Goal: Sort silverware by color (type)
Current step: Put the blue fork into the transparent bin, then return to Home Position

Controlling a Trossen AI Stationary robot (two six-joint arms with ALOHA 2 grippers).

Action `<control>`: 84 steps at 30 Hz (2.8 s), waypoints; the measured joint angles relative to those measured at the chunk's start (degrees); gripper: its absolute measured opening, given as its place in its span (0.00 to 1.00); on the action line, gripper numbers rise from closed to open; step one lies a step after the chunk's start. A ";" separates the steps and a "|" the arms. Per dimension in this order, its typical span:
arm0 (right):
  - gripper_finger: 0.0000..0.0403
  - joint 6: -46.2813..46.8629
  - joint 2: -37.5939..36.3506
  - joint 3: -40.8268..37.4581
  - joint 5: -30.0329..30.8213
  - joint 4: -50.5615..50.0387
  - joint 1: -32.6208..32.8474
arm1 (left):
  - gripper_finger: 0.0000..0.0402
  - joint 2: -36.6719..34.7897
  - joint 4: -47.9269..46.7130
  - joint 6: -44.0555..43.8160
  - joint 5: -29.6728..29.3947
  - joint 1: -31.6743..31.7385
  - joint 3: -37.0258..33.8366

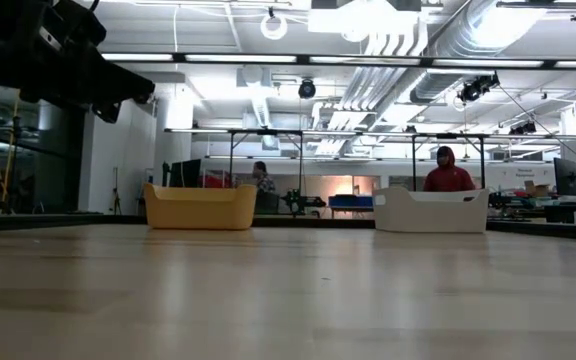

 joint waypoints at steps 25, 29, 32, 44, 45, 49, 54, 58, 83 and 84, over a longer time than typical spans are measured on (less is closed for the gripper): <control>0.18 -2.13 7.10 0.03 -3.31 -1.75 -1.51 | 0.00 -15.65 -7.41 3.73 0.24 1.83 -5.22; 0.28 -4.63 6.71 0.13 -4.62 -3.75 -1.53 | 0.00 -19.39 -10.98 4.53 0.24 1.83 -5.22; 0.32 -5.09 5.26 0.13 -5.05 -5.57 -1.51 | 0.00 -21.78 -11.70 5.76 0.51 2.13 -5.22; 0.13 -23.00 -5.46 0.20 12.66 -10.22 -5.76 | 0.00 -23.34 -11.81 5.29 1.75 4.86 -5.22; 0.10 -26.67 -6.20 0.20 14.97 -10.18 -6.98 | 0.00 -23.34 -11.82 5.21 1.75 4.86 -5.22; 0.01 -47.00 -8.68 0.17 23.53 -7.60 -13.33 | 0.00 -23.34 -11.81 5.34 1.75 4.86 -5.22; 0.00 -85.08 -10.90 0.15 30.92 7.60 -22.84 | 0.00 -23.11 -11.72 3.62 1.77 4.86 -5.22; 0.00 -110.09 -12.05 0.15 24.76 21.73 -33.79 | 0.00 -22.25 -11.74 3.46 1.52 4.86 -5.20; 0.00 -153.48 -4.09 0.08 -17.11 52.62 -70.76 | 0.01 -21.07 -11.74 2.96 1.51 4.89 -5.18; 0.00 -153.57 -4.09 0.08 -17.09 52.64 -71.21 | 0.01 -21.07 -11.72 2.96 1.50 4.89 -5.18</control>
